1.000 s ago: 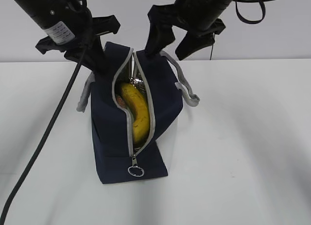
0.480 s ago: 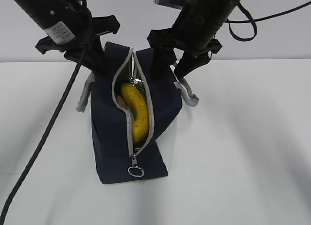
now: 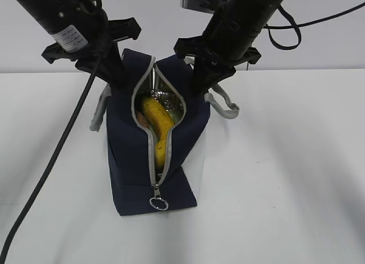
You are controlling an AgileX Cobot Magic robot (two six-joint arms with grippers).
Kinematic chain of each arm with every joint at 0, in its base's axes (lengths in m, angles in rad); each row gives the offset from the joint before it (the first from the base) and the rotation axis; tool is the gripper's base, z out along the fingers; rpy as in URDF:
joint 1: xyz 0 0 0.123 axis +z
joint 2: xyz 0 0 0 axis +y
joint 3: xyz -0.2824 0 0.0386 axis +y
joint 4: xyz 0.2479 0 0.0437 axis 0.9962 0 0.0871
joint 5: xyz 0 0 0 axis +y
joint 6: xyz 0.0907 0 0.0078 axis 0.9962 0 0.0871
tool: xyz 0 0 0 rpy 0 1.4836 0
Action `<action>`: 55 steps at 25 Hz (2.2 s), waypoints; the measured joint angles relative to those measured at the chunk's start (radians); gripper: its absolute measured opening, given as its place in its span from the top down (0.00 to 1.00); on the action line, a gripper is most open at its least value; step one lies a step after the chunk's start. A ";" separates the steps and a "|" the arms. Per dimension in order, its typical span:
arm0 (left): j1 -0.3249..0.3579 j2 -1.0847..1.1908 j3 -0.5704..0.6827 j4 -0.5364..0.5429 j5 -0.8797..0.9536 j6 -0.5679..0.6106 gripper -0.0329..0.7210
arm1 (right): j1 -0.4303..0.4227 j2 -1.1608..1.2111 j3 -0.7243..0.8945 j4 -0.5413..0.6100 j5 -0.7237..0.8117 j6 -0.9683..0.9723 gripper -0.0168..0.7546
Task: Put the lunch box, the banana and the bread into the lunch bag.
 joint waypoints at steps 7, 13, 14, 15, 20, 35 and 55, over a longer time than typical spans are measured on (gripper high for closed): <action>0.000 0.000 0.000 -0.074 -0.003 0.024 0.96 | 0.000 -0.025 0.000 -0.041 0.001 0.004 0.97; -0.027 0.000 0.000 -0.152 -0.054 0.043 0.96 | -0.008 -0.077 0.000 -0.082 0.033 0.004 0.98; -0.036 0.000 -0.001 -0.152 -0.063 0.043 0.96 | -0.011 -0.082 0.000 -0.084 0.038 0.004 0.98; -0.044 0.000 -0.006 -0.152 -0.073 0.044 0.96 | -0.015 -0.089 0.000 -0.089 0.044 0.004 0.98; -0.067 0.040 -0.092 -0.151 -0.093 0.044 0.96 | -0.035 -0.120 0.000 -0.115 0.055 0.007 0.98; -0.074 0.177 -0.255 -0.206 -0.077 0.034 0.96 | -0.048 -0.126 0.000 -0.209 0.047 0.053 0.98; -0.075 0.206 -0.258 -0.198 -0.057 0.034 0.32 | -0.052 -0.064 0.000 -0.188 0.044 0.067 0.31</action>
